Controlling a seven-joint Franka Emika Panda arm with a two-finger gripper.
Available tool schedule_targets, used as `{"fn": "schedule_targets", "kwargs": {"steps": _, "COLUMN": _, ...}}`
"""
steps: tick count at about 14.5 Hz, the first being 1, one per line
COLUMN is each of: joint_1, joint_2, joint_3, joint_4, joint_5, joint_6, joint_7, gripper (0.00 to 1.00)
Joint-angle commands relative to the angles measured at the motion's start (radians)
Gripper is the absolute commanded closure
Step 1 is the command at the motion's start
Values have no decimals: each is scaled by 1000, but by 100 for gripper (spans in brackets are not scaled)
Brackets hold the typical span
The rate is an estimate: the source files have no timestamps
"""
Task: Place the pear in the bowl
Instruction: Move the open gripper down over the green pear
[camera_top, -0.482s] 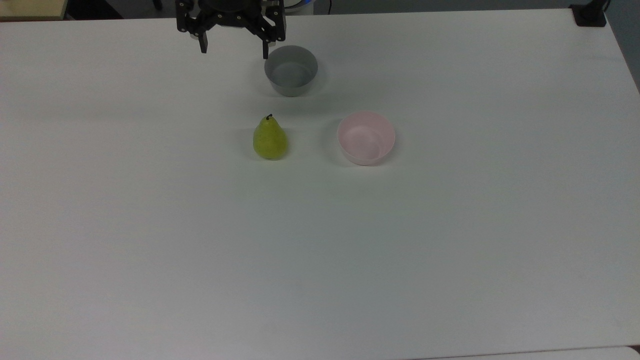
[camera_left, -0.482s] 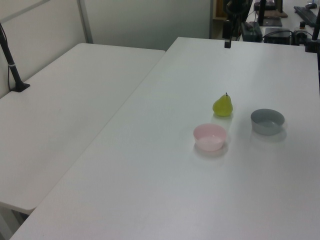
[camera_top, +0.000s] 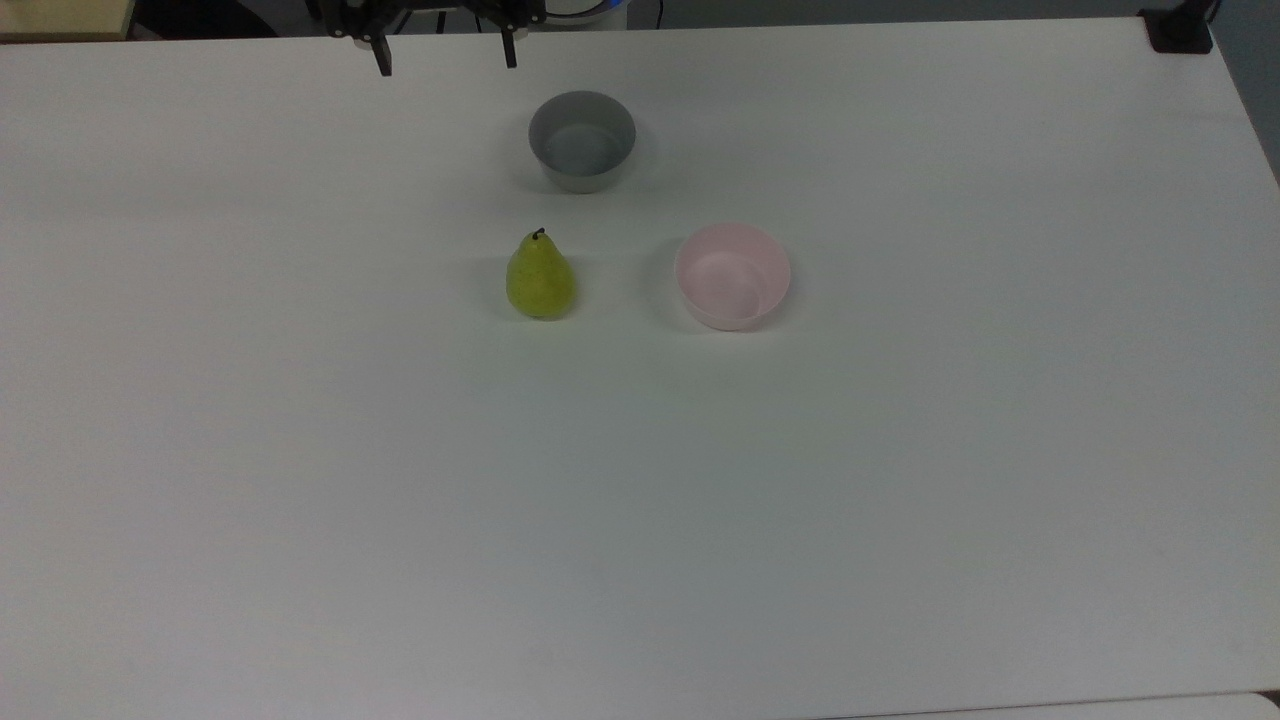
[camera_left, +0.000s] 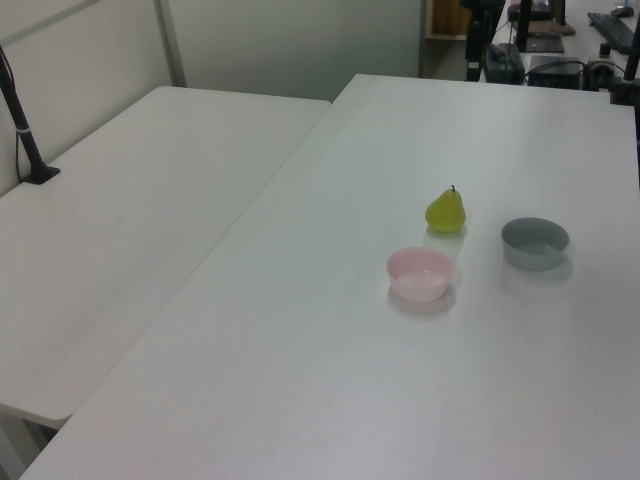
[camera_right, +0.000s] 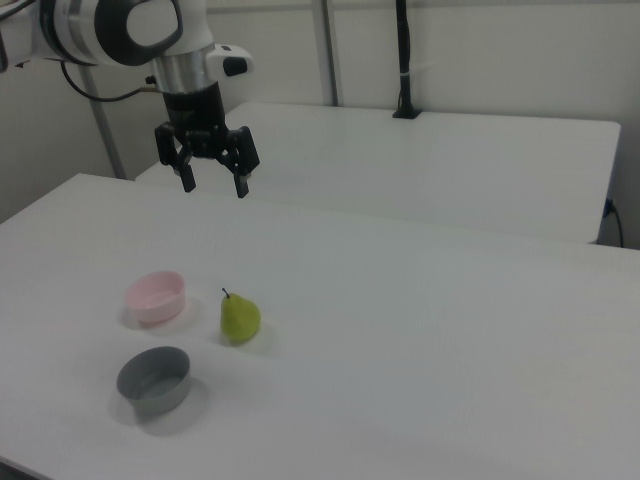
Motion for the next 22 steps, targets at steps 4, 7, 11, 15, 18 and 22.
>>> {"fn": "schedule_targets", "kwargs": {"steps": 4, "joint_1": -5, "joint_2": -5, "joint_3": -4, "joint_4": -5, "joint_5": 62, "joint_6": -25, "joint_7": -47, "gripper": 0}}
{"fn": "schedule_targets", "kwargs": {"steps": 7, "joint_1": -19, "joint_2": 17, "joint_3": -4, "joint_4": -5, "joint_5": 62, "joint_6": -20, "joint_7": -58, "gripper": 0}}
{"fn": "schedule_targets", "kwargs": {"steps": 11, "joint_1": -20, "joint_2": 66, "joint_3": -4, "joint_4": -30, "joint_5": 59, "joint_6": 4, "joint_7": -75, "gripper": 0}}
{"fn": "schedule_targets", "kwargs": {"steps": 15, "joint_1": -33, "joint_2": 86, "joint_3": 0, "joint_4": -163, "joint_5": 38, "joint_6": 210, "joint_7": -77, "gripper": 0}}
{"fn": "schedule_targets", "kwargs": {"steps": 18, "joint_1": -8, "joint_2": 144, "joint_3": 6, "joint_4": -175, "joint_5": -5, "joint_6": 282, "joint_7": -63, "gripper": 0}}
{"fn": "schedule_targets", "kwargs": {"steps": 22, "joint_1": 33, "joint_2": 190, "joint_3": 6, "joint_4": -208, "joint_5": -36, "joint_6": 277, "joint_7": -61, "gripper": 0}}
